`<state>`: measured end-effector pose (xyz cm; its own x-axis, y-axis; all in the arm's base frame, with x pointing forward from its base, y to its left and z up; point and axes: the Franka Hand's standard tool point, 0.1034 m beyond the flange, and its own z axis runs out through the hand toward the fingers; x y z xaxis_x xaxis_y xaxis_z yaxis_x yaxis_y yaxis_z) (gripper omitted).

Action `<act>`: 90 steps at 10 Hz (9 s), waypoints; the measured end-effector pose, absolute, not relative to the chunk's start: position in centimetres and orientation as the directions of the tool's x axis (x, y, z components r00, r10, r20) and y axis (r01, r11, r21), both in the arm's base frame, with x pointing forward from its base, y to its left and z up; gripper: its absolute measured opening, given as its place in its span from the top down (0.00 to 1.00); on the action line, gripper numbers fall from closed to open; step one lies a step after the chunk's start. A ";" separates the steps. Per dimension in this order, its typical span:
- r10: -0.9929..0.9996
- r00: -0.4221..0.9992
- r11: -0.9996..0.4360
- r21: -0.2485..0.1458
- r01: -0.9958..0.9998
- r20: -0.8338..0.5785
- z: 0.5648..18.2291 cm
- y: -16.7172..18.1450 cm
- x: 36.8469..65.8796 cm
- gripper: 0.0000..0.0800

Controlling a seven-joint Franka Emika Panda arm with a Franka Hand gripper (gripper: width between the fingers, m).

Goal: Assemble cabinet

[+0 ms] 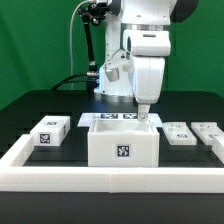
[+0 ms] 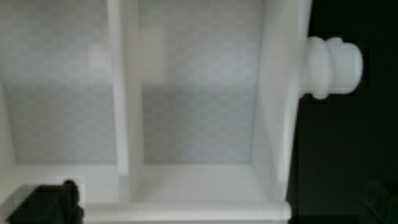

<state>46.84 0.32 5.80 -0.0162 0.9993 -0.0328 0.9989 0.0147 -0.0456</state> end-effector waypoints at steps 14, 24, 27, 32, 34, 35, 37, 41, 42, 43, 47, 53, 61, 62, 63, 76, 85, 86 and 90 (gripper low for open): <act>1.000 0.011 -0.012 -0.089 0.996 -0.013 2.0 0.0 43.7 0.34; 1.000 0.011 -0.012 -0.081 0.997 -0.013 2.1 0.0 44.0 0.95; 1.000 0.003 -0.003 -0.053 0.999 -0.007 2.1 0.6 46.9 0.95; 0.999 0.035 -0.034 -0.037 0.999 0.008 2.0 5.4 49.4 0.95; 0.999 0.048 -0.048 -0.050 0.998 0.005 2.0 6.9 49.8 0.95; 0.999 0.050 -0.050 -0.050 0.997 0.005 2.0 6.8 49.8 0.95; 0.999 0.048 -0.047 -0.050 0.998 0.005 2.0 6.9 49.8 0.95; 1.000 0.022 -0.021 -0.042 0.999 0.022 2.0 10.7 50.6 0.95; 1.000 0.011 -0.010 -0.040 0.999 0.023 2.0 11.2 50.9 0.95; 1.000 0.007 -0.006 -0.041 0.999 0.022 2.0 11.5 51.4 0.95; 1.000 0.012 -0.011 -0.044 0.999 0.021 1.9 11.3 51.3 0.47; 1.000 0.013 -0.013 -0.044 0.999 0.021 1.9 11.2 51.3 0.00; 1.000 0.014 -0.014 -0.004 1.000 -0.003 7.5 11.4 51.3 0.00; 1.000 0.024 -0.024 -0.004 1.000 -0.004 7.9 11.7 50.5 0.00; 1.000 0.025 -0.025 -0.003 1.000 -0.002 7.9 12.0 49.2 0.00; 0.995 0.081 -0.079 -0.038 0.996 0.061 2.9 16.5 42.9 0.00; 0.994 0.088 -0.084 -0.067 0.994 0.060 1.6 16.4 42.2 0.70; 0.994 0.089 -0.085 -0.066 0.994 0.061 1.5 16.4 42.2 0.88; 0.994 0.089 -0.085 -0.063 0.994 0.063 1.5 16.4 42.3 0.92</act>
Offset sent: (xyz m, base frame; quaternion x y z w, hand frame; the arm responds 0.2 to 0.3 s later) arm -0.0112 0.0052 -0.0172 -0.0039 0.0188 0.0098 0.9998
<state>42.27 16.40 1.53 0.0895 0.9940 0.0634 0.9944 -0.0855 -0.0627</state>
